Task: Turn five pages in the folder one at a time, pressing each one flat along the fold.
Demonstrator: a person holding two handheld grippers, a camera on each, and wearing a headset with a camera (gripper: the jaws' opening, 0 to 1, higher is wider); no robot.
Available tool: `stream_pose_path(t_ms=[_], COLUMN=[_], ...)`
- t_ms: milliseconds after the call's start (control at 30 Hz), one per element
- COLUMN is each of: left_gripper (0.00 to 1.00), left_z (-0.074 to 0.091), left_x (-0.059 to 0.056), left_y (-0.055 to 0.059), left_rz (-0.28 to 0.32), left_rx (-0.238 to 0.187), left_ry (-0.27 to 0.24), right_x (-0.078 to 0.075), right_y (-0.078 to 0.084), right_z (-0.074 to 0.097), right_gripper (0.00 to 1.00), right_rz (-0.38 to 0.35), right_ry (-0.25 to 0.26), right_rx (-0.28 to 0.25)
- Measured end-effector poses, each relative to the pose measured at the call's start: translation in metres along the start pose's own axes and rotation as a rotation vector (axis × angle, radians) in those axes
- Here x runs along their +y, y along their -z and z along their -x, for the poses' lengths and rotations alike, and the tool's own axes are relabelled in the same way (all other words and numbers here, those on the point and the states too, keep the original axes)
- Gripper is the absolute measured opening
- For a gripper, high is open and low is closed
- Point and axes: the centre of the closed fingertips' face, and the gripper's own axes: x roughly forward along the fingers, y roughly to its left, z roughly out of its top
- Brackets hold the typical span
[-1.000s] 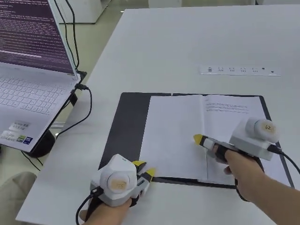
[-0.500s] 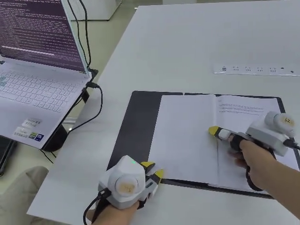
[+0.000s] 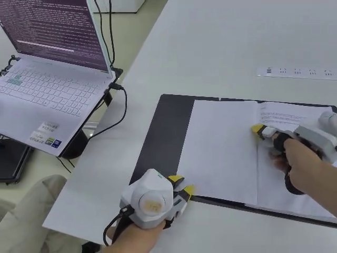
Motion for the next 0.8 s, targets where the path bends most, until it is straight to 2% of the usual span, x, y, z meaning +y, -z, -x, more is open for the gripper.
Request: stream_pose_path(t_ms=[367, 533, 733, 800], left_gripper=[0.15, 0.15, 0.15, 0.15], left_z=[-0.001, -0.001, 0.0, 0.0], left_x=[0.001, 0.001, 0.001, 0.001], left_y=[0.001, 0.0, -0.001, -0.001], left_rz=[0.002, 0.004, 0.007, 0.007], left_rx=[-0.004, -0.007, -0.011, -0.011], left_ry=[0.0, -0.001, -0.001, -0.001], right_x=[0.0, 0.001, 0.002, 0.0], right_y=[-0.019, -0.028, -0.043, -0.049], right_z=[-0.024, -0.036, -0.049, -0.052], right_gripper=[0.0, 0.0, 0.0, 0.0], right_rz=[-0.048, -0.028, -0.04, -0.067], right_ry=[0.01, 0.02, 0.028, 0.031], right_rx=[-0.038, -0.032, -0.057, -0.076])
